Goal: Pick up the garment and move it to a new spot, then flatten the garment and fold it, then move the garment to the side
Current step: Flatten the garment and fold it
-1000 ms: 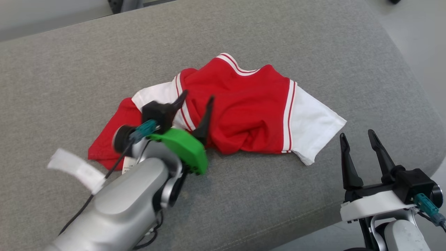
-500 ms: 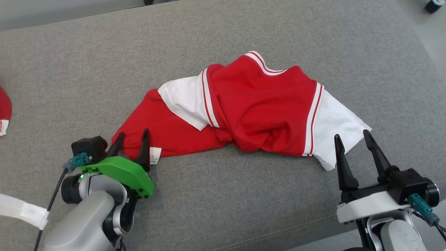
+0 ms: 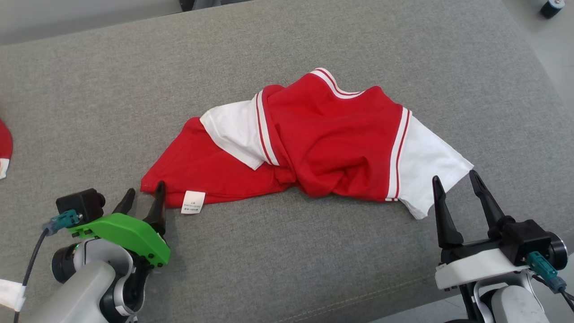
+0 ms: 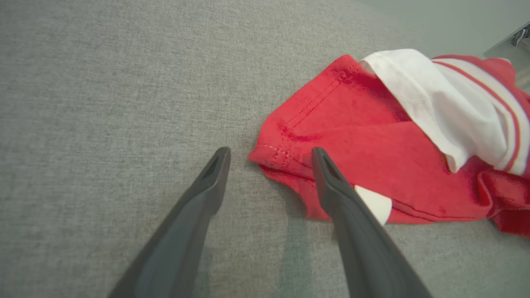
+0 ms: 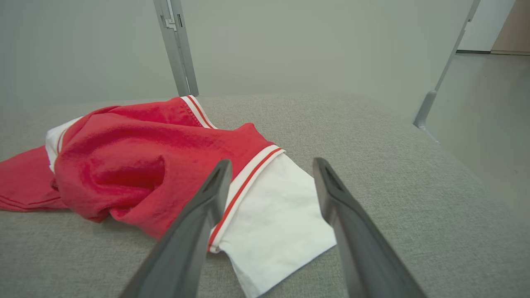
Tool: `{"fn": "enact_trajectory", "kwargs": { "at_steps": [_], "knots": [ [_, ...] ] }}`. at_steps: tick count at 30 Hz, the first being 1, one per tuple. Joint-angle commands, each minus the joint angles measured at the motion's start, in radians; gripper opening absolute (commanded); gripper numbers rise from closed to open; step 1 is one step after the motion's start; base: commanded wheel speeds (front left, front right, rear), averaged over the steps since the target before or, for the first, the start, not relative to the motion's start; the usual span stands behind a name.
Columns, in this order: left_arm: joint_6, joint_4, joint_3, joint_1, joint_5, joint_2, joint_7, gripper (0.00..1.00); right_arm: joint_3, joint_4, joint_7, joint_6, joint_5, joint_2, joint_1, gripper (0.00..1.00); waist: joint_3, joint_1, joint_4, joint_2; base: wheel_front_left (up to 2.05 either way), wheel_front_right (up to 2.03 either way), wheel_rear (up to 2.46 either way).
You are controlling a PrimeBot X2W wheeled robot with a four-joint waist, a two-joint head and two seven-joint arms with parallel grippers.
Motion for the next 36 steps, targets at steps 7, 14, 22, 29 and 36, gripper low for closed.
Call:
{"fn": "enact_trajectory", "kwargs": {
  "at_steps": [7,14,22,29,36],
  "knots": [
    [-0.039,0.023,0.011,-0.006,-0.042,-0.041,0.014,1.00,0.008,0.004,0.000,-0.001,-0.007,-0.001,-0.004,1.00,-0.001,0.0000,0.002,0.0000,0.00,0.00,0.00],
    [-0.079,0.070,0.020,-0.036,-0.040,-0.067,-0.016,0.00,0.007,0.007,0.000,-0.001,-0.014,-0.001,0.008,1.00,-0.016,0.0000,-0.008,0.0000,0.00,0.00,0.00],
    [-0.039,-0.079,0.012,-0.044,0.031,-0.018,-0.041,0.00,0.001,0.009,0.000,-0.001,-0.005,-0.001,0.041,1.00,-0.043,0.0000,0.009,0.0000,0.00,0.00,0.00],
    [0.078,-0.352,0.000,0.043,0.067,0.064,-0.033,0.00,-0.004,0.007,0.000,-0.001,-0.010,-0.001,0.058,1.00,-0.058,0.0000,0.056,0.0000,0.00,0.00,0.00],
    [0.085,-0.448,0.056,0.277,-0.020,0.070,-0.078,0.00,0.003,0.008,0.000,-0.001,-0.012,-0.001,0.076,1.00,-0.068,0.0000,0.102,0.0000,0.00,0.00,0.00]
  ]
}}
